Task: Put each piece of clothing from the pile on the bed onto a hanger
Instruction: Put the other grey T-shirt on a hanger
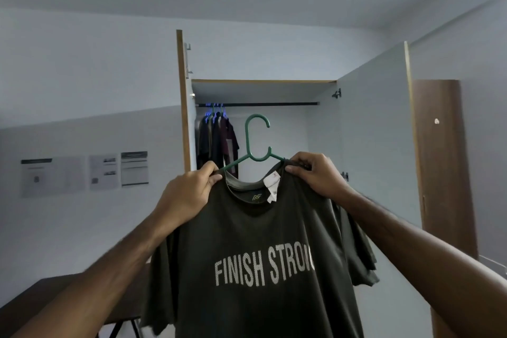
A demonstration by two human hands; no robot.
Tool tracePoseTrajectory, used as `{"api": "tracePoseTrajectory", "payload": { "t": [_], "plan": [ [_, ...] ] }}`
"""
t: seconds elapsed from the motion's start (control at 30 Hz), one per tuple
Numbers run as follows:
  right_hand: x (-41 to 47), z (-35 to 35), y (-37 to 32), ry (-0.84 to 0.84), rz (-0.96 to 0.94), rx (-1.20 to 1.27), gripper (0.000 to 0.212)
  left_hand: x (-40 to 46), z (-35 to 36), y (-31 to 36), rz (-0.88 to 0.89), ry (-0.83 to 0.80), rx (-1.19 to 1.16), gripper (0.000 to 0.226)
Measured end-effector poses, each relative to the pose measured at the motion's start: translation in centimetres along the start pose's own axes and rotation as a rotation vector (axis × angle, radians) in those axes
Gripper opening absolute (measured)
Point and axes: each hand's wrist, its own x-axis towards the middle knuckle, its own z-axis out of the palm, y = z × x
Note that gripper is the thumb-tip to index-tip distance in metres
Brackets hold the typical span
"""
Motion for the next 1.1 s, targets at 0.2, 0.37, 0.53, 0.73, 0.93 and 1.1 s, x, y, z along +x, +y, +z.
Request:
{"api": "tracePoseTrajectory", "payload": {
  "t": [0.2,0.37,0.53,0.73,0.93,1.1],
  "plan": [
    [9.3,2.5,12.6,0.016,-0.042,-0.070,0.006,8.7,12.0,-2.1,-0.014,0.052,0.149,0.018],
    [17.6,4.6,23.5,-0.026,-0.109,-0.087,0.011,15.9,21.9,-4.1,-0.086,0.056,0.225,0.023],
    [27.9,6.2,31.7,-0.085,-0.156,-0.088,0.016,24.1,29.3,-7.1,-0.150,0.068,0.297,0.025],
    [36.2,11.1,39.8,-0.109,-0.172,-0.043,0.013,30.4,37.1,-12.2,-0.184,0.089,0.388,0.027],
    [44.1,17.7,47.8,-0.101,-0.222,-0.060,0.014,35.0,45.5,-19.0,-0.167,0.111,0.461,0.028],
    [53.1,24.3,53.4,-0.076,-0.227,-0.098,0.012,41.0,51.4,-26.3,-0.125,0.126,0.578,0.029]
  ]
}}
